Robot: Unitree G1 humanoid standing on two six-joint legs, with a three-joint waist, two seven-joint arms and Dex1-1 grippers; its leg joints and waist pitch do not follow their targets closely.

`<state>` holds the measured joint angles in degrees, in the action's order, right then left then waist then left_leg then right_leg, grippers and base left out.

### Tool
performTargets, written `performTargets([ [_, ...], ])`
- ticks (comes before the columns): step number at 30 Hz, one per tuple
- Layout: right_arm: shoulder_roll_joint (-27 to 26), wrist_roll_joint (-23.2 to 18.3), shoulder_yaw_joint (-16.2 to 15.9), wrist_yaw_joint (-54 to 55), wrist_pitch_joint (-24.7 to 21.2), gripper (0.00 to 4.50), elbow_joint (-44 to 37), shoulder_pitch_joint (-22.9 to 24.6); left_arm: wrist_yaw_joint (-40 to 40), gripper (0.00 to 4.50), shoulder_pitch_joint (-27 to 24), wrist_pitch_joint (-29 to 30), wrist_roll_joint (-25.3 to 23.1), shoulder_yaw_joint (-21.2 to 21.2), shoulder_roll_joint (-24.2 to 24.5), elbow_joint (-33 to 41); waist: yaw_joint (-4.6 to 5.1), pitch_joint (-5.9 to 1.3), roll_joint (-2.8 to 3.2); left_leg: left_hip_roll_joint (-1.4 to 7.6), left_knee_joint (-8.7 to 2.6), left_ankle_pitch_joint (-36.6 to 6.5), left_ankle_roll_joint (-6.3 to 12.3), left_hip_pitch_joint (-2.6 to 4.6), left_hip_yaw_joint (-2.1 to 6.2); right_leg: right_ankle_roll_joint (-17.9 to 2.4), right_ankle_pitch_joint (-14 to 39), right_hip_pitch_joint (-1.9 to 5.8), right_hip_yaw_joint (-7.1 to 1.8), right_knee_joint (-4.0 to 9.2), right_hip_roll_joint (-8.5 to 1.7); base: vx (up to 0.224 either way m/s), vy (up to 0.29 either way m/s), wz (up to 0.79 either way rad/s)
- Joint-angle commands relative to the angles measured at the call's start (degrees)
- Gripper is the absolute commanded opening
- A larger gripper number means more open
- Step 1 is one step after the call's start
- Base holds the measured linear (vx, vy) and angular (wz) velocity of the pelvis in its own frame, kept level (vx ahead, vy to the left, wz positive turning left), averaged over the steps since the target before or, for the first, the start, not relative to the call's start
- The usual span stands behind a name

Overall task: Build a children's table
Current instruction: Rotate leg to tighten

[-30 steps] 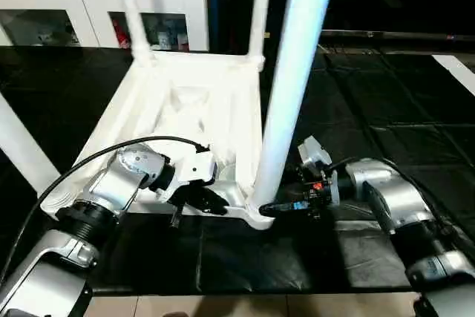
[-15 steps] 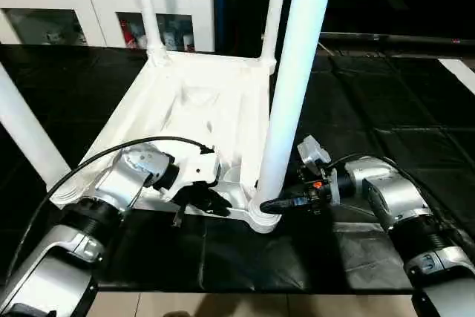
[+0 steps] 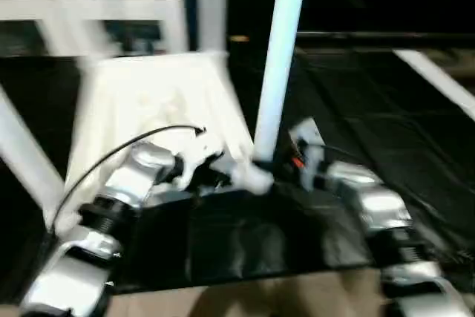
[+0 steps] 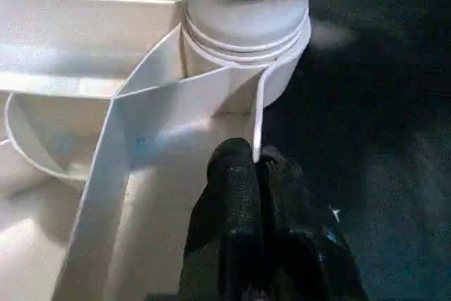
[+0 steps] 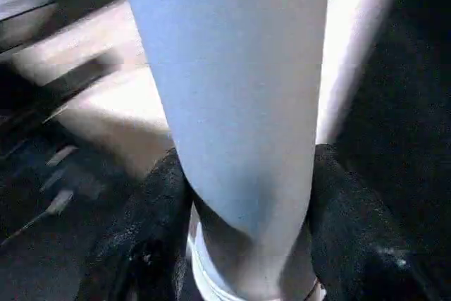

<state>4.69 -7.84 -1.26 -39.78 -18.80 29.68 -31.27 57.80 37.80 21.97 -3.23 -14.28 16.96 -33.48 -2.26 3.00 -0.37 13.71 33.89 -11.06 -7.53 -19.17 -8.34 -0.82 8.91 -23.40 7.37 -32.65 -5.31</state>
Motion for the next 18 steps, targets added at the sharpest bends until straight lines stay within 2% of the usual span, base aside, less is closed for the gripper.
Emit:
performTargets([
  [1,-6.65,-0.22,-3.53,5.58,-2.87,1.98,2.75,-2.61,-5.81,0.00,1.56,1.16,2.55,0.63,-6.65,3.83,0.79,-3.27,0.58,-1.45,-4.46,-21.19,0.56,-0.63,-0.41,-1.60,33.56,3.40,-0.12,6.12,-2.22,0.000,0.000,0.00],
  [3,-7.94,0.69,-3.94,7.31,-2.60,1.98,3.26,-3.45,-8.66,0.00,2.09,1.95,2.62,1.66,-8.24,3.55,1.15,-3.47,0.61,-1.51,-4.31,-21.37,1.53,-0.18,-0.48,-2.57,31.74,3.45,0.01,6.32,-2.43,0.000,0.000,0.00],
  [6,-9.31,1.81,-4.76,8.40,-2.21,1.98,3.65,-3.97,-12.25,0.00,2.90,3.19,2.46,2.95,-10.22,3.58,1.13,-3.43,0.48,-1.26,-4.62,-20.20,2.26,-0.12,-0.68,-5.13,27.31,3.27,-0.75,5.67,-2.48,0.000,0.000,0.00],
  [8,-9.64,2.45,-5.09,7.79,-1.18,2.51,3.28,-3.41,-13.02,0.00,3.08,3.83,2.50,3.32,-10.60,4.34,0.80,-3.55,0.24,-1.23,-4.73,-17.75,2.63,-0.34,-0.92,-6.73,24.46,3.40,-1.50,4.95,-2.51,0.000,0.000,0.00],
  [11,-9.75,2.58,-5.06,7.85,-0.86,2.66,3.19,-3.13,-13.21,0.00,2.92,4.32,2.43,3.33,-10.51,4.95,0.52,-3.66,-0.08,-1.33,-4.59,-14.96,2.92,-0.44,-1.22,-8.23,21.94,3.30,-2.32,4.31,-2.42,0.000,0.000,0.00],
  [12,-9.40,2.61,-5.26,7.71,-0.43,2.91,2.94,-2.70,-12.86,0.00,2.40,4.39,2.24,3.11,-9.88,5.61,0.27,-3.92,-0.22,-1.38,-4.50,-12.48,3.37,-0.57,-1.35,-9.13,20.01,3.46,-2.72,3.80,-2.43,0.000,0.000,0.00],
  [13,-8.81,2.79,-5.44,7.42,0.46,2.91,2.73,-2.33,-12.25,0.00,2.00,4.10,2.08,2.84,-9.25,5.97,0.13,-3.97,-0.06,-1.35,-4.50,-11.40,3.48,-0.72,-1.36,-9.43,18.93,3.57,-2.82,3.62,-2.43,0.000,0.000,0.00],
  [15,-7.93,3.12,-5.54,7.17,1.78,3.08,2.45,-1.87,-11.56,0.00,1.54,3.96,1.90,2.68,-8.49,6.34,-0.11,-4.13,-0.36,-1.47,-4.23,-9.09,3.78,-0.97,-1.53,-9.99,16.39,3.57,-3.05,3.11,-2.32,0.000,0.000,0.00],
  [17,-6.17,3.67,-5.78,5.78,3.20,3.26,1.42,-0.86,-9.99,0.00,1.05,2.78,1.59,2.27,-7.30,6.55,-0.43,-4.24,-0.25,-1.52,-4.11,-7.55,4.18,-0.96,-1.67,-10.60,14.81,3.56,-3.22,2.82,-2.30,0.000,0.000,0.00],
  [18,-5.18,3.86,-5.87,4.77,3.90,3.37,0.86,-0.29,-9.00,0.00,0.81,2.05,1.43,1.96,-6.64,6.67,-0.51,-4.40,-0.16,-1.51,-4.08,-5.94,4.46,-1.18,-1.66,-10.99,12.81,3.83,-3.26,2.48,-2.27,0.000,0.000,0.00],
])
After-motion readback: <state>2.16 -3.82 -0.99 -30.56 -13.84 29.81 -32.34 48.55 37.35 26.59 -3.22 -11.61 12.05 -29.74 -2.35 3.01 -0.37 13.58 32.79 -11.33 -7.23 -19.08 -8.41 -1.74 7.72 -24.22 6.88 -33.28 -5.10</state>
